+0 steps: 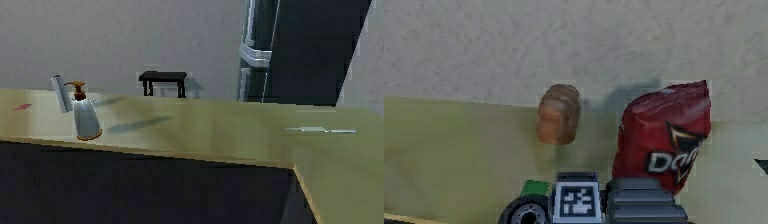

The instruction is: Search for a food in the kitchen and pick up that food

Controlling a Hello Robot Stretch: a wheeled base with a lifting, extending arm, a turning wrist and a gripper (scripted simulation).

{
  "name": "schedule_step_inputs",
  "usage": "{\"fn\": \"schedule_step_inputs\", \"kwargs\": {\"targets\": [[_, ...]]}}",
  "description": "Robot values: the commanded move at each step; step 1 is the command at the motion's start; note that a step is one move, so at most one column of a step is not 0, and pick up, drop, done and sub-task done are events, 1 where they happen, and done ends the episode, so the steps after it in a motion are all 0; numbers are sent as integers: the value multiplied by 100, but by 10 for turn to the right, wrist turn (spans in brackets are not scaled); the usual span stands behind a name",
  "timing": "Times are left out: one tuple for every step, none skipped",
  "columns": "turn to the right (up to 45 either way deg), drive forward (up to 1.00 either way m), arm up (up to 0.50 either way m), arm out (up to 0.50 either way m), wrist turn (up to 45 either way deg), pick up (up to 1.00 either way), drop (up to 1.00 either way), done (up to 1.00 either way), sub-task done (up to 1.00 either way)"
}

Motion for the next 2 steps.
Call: {"fn": "schedule_step_inputs", "kwargs": {"targets": [[0, 0, 0, 28, 0, 0, 0, 0, 0], [0, 0, 0, 0, 450, 0, 0, 0, 0]]}}
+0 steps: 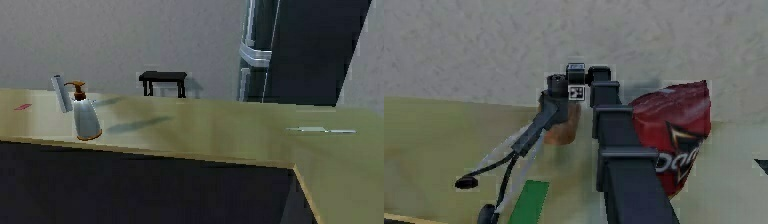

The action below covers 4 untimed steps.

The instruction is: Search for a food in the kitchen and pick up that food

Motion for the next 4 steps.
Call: {"fn": "schedule_step_inputs", "kwargs": {"targets": [[0, 0, 0, 0, 450, 0, 0, 0, 0], [0, 0, 0, 0, 450, 0, 0, 0, 0], [0, 0, 0, 0, 450, 0, 0, 0, 0], [0, 0, 0, 0, 60, 0, 0, 0, 0]]}}
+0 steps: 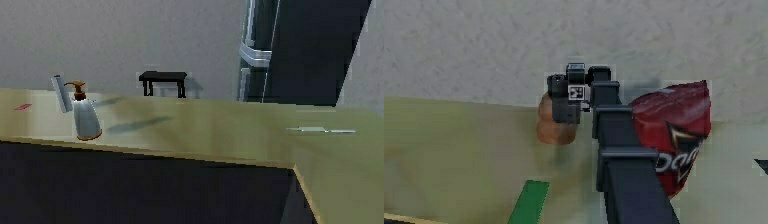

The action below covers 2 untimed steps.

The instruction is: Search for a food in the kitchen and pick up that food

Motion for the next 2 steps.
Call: {"fn": "schedule_step_inputs", "kwargs": {"targets": [[0, 0, 0, 0, 0, 100, 0, 0, 0], [0, 0, 0, 0, 0, 0, 0, 100, 0]]}}
